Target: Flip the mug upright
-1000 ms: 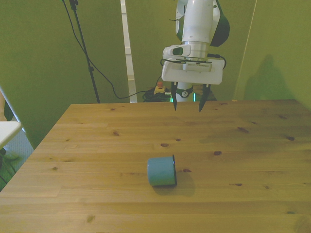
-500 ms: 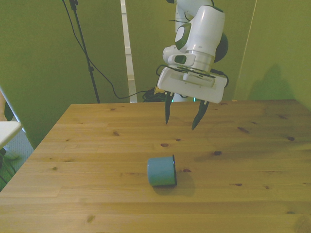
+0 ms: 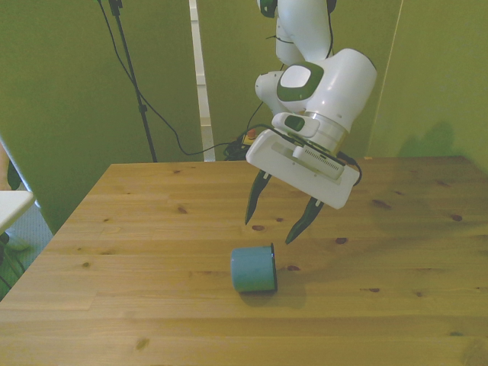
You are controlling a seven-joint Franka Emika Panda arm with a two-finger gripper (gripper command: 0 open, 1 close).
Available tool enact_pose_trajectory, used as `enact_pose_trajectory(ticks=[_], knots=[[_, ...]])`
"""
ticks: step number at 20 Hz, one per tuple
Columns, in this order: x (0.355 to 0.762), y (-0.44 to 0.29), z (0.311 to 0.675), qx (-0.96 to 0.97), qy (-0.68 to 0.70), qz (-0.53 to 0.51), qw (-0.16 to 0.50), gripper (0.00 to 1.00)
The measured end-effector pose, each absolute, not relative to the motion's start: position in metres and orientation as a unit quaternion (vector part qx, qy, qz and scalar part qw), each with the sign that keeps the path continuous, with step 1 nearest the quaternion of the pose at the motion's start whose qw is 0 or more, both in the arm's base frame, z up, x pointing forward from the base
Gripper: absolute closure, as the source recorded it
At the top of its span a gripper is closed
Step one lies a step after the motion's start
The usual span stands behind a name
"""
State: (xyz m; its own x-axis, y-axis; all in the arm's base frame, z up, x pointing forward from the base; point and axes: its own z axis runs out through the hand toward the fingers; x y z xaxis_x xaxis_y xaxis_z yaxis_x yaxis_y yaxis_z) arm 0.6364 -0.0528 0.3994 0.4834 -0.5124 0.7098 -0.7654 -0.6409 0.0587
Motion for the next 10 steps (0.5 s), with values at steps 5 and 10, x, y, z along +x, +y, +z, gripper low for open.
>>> enact_pose_trajectory(ticks=[5, 10], knots=[[0.646, -0.047, 0.382, 0.828, -0.394, 0.334, 0.219, 0.0], [0.653, -0.055, 0.373, 0.812, -0.405, 0.336, 0.252, 0.0]])
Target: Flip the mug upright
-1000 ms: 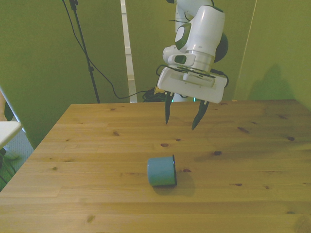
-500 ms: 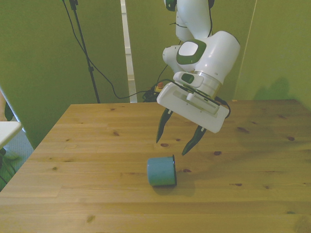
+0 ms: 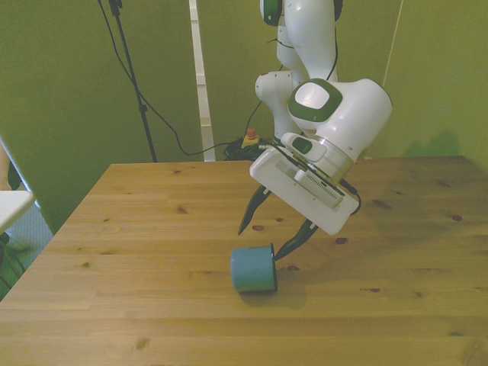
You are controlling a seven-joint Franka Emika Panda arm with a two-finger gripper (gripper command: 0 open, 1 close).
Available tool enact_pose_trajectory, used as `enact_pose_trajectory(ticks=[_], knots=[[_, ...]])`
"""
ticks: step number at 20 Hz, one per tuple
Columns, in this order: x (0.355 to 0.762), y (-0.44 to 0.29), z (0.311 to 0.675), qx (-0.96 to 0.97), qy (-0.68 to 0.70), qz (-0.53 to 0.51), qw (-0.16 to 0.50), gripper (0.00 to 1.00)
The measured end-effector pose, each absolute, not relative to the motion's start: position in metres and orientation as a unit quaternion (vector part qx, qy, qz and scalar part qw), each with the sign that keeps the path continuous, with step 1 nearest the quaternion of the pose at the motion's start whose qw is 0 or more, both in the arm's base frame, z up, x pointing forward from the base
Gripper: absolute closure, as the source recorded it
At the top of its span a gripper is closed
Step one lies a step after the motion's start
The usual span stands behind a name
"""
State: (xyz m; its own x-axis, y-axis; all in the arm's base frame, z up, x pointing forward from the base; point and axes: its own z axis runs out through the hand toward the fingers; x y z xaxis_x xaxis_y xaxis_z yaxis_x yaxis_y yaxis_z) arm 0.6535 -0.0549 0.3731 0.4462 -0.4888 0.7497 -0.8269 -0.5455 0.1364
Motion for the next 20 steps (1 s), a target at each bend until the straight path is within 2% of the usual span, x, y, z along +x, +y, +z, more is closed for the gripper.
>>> enact_pose_trajectory(ticks=[13, 14, 20], knots=[[0.677, -0.053, 0.361, 0.776, -0.425, 0.345, 0.314, 0.0], [0.679, -0.052, 0.361, 0.773, -0.426, 0.347, 0.318, 1.0], [0.681, -0.051, 0.358, 0.765, -0.429, 0.349, 0.33, 1.0]])
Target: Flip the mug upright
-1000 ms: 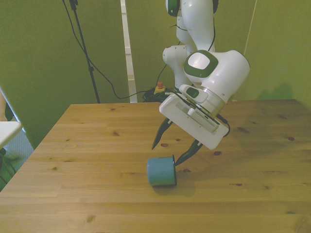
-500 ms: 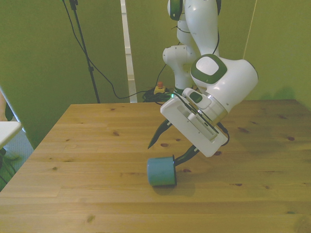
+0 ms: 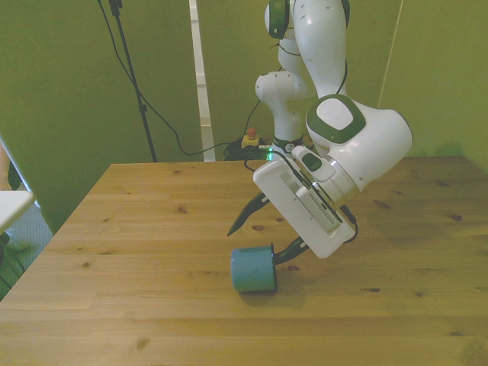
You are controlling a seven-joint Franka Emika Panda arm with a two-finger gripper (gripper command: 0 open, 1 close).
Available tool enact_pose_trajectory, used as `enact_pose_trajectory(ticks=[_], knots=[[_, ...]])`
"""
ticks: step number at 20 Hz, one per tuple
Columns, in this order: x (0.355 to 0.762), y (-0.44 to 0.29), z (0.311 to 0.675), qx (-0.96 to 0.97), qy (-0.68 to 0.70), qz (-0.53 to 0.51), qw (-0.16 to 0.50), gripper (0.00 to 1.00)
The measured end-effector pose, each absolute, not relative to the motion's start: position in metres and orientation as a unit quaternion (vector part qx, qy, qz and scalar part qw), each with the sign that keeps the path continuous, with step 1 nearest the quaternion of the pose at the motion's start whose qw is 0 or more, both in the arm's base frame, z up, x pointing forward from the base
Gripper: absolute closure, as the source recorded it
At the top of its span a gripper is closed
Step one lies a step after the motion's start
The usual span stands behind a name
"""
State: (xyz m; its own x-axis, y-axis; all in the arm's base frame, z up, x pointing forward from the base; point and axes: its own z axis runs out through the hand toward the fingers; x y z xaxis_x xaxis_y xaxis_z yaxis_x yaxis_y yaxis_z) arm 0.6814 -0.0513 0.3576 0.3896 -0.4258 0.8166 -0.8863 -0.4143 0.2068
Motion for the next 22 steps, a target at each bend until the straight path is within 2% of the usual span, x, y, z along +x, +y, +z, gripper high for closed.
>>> enact_pose_trajectory(ticks=[22], knots=[[0.6812, -0.0502, 0.3503, 0.765, -0.428, 0.343, 0.336, 1.0]])
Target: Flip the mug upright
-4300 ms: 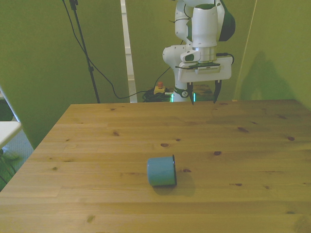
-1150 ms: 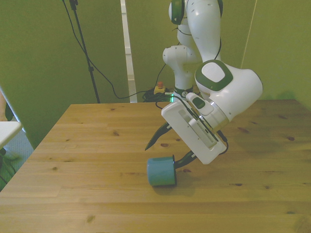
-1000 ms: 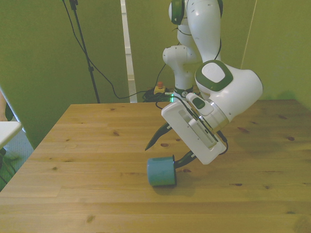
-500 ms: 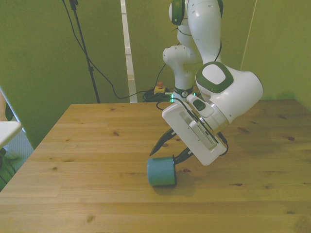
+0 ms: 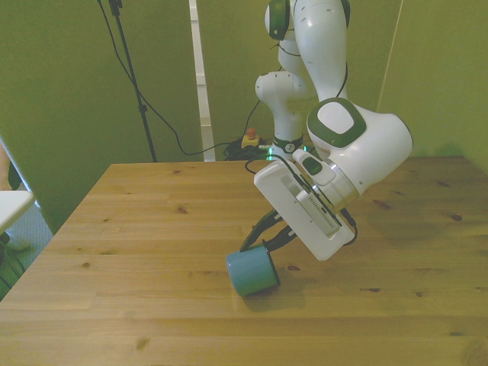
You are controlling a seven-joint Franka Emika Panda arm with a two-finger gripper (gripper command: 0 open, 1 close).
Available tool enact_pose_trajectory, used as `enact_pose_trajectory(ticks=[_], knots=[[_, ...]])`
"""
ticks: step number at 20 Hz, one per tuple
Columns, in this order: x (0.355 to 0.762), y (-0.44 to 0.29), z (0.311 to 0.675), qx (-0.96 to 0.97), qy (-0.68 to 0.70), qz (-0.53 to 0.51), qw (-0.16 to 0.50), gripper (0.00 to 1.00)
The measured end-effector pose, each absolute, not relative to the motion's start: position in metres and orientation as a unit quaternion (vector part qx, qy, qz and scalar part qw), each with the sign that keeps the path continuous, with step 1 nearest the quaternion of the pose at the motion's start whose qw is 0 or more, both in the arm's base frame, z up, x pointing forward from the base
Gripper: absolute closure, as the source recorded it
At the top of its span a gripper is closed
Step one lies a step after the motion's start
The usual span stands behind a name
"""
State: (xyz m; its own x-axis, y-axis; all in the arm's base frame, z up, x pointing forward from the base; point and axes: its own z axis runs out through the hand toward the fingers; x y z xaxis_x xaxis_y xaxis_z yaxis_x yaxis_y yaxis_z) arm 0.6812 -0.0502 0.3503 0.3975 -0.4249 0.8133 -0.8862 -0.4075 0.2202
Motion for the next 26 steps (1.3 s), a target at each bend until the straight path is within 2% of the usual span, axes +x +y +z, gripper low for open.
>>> enact_pose_trajectory(ticks=[6, 9, 14, 17, 19, 22, 26], knots=[[0.679, -0.051, 0.36, 0.762, -0.431, 0.347, 0.335, 1.0], [0.674, -0.05, 0.382, 0.759, -0.438, 0.356, 0.324, 1.0], [0.63, -0.033, 0.454, 0.782, -0.464, 0.356, 0.218, 1.0], [0.591, -0.03, 0.478, 0.806, -0.466, 0.336, 0.14, 1.0], [0.574, -0.032, 0.478, 0.821, -0.47, 0.313, 0.087, 1.0], [0.565, -0.036, 0.457, 0.837, -0.474, 0.273, 0.017, 1.0], [0.563, -0.037, 0.432, 0.852, -0.476, 0.214, -0.048, 1.0]])
